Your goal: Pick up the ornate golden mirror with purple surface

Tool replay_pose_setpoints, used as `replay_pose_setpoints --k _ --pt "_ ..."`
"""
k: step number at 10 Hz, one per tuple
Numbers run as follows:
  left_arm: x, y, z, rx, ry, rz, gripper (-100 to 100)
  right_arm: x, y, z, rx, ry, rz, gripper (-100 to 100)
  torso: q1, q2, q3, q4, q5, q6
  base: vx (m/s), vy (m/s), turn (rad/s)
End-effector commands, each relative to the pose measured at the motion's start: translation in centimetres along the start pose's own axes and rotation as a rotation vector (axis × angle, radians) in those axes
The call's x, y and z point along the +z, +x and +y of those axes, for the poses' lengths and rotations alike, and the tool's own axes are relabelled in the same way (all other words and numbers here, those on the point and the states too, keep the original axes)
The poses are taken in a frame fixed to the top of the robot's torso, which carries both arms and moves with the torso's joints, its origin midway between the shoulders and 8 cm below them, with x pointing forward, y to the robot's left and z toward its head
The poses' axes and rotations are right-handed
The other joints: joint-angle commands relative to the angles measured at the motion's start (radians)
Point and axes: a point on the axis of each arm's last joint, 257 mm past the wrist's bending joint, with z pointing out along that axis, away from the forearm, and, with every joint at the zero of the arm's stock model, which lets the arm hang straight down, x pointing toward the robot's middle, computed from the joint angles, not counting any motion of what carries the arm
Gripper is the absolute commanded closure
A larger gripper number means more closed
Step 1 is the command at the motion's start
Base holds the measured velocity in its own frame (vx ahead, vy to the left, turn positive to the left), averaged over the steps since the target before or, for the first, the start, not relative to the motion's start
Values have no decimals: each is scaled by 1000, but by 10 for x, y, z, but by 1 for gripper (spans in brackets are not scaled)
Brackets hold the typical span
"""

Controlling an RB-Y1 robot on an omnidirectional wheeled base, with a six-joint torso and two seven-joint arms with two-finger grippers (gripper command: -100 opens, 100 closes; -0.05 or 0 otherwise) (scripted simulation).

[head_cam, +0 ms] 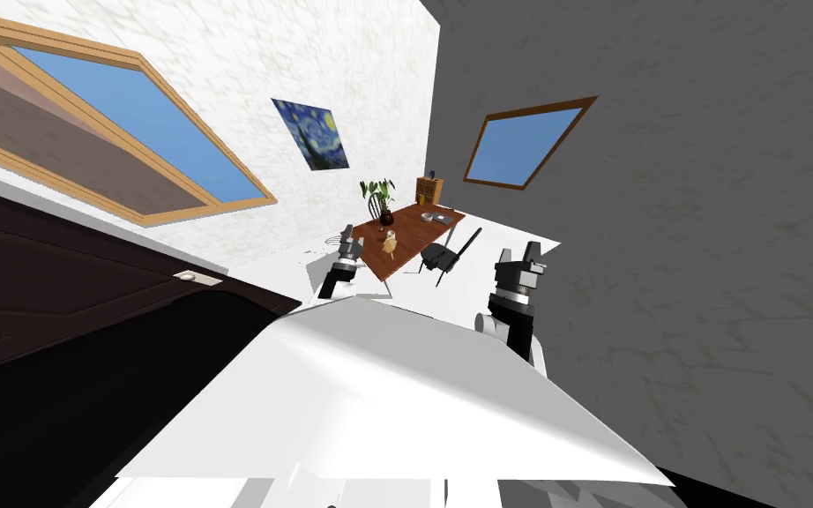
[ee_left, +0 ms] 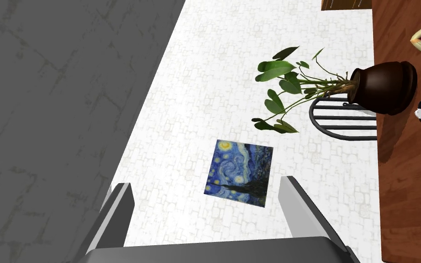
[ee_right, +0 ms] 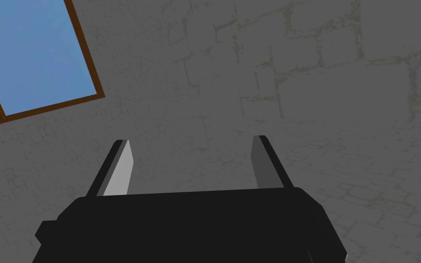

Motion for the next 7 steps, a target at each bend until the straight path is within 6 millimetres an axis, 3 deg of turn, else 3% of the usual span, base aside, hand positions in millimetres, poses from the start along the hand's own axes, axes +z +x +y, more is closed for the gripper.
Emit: replay_pose_setpoints --k 1,7 --pt "1 -9 16 -27 -56 -7 -100 0 0 0 0 0 0 0 0 0 0 0 0 0 -39 -27 -84" --pt "-2 -35 61 -115 -219 -48 -100 0 0 0 0 0 0 0 0 0 0 0 0 0 -29 -23 -72"
